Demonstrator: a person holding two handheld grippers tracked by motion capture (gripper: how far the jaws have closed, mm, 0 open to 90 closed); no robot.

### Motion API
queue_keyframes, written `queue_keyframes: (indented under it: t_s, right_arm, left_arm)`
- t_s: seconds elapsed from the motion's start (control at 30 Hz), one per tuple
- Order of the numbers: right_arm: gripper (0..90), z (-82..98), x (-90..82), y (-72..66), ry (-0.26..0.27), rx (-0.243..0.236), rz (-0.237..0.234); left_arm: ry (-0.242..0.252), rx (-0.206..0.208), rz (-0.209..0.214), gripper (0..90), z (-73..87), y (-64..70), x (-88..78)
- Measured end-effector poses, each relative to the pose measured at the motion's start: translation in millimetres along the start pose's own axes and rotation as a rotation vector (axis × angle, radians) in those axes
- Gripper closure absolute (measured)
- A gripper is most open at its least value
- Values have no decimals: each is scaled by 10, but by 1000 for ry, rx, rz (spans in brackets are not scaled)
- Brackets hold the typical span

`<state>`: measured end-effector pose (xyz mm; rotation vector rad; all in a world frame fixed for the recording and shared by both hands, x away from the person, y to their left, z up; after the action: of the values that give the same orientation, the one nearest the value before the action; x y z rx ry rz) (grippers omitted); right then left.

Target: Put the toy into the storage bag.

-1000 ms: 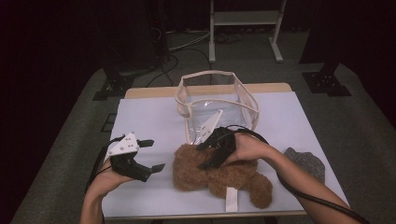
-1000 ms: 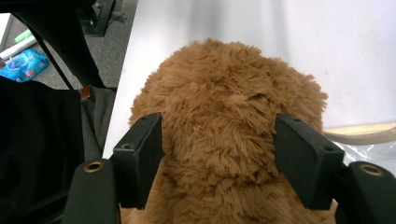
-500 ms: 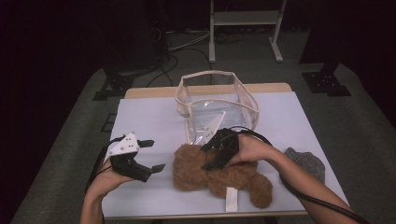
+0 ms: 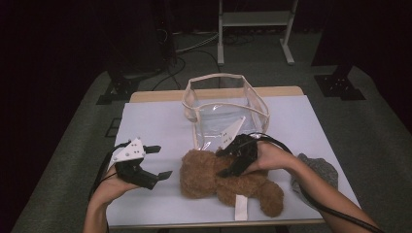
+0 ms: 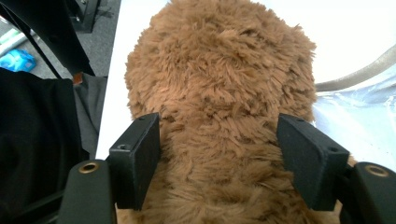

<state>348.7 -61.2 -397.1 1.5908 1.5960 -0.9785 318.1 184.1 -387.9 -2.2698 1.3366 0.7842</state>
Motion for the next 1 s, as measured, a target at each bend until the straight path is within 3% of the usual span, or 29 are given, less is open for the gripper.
queue_keyframes:
  t_s: [0.6, 1.0]
  right_arm:
    - [299, 97, 93, 12, -32, 23, 21]
    - [488, 147, 176, 27, -93, 9, 45]
  left_arm:
    - [-5, -2, 5, 86, 14, -7, 9]
    - [-5, -1, 4, 86, 14, -8, 6]
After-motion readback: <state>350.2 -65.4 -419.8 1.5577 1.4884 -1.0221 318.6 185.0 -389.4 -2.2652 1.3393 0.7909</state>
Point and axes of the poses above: each handheld gripper's, and its own axes: x roughly forward along the jaws, z roughly out of its underside, y roughly to its right, the point moved 6 cm from there along x, roughly forward along the jaws, and after that the axes turned 9 degrees about -y, right-handed, at the moved point
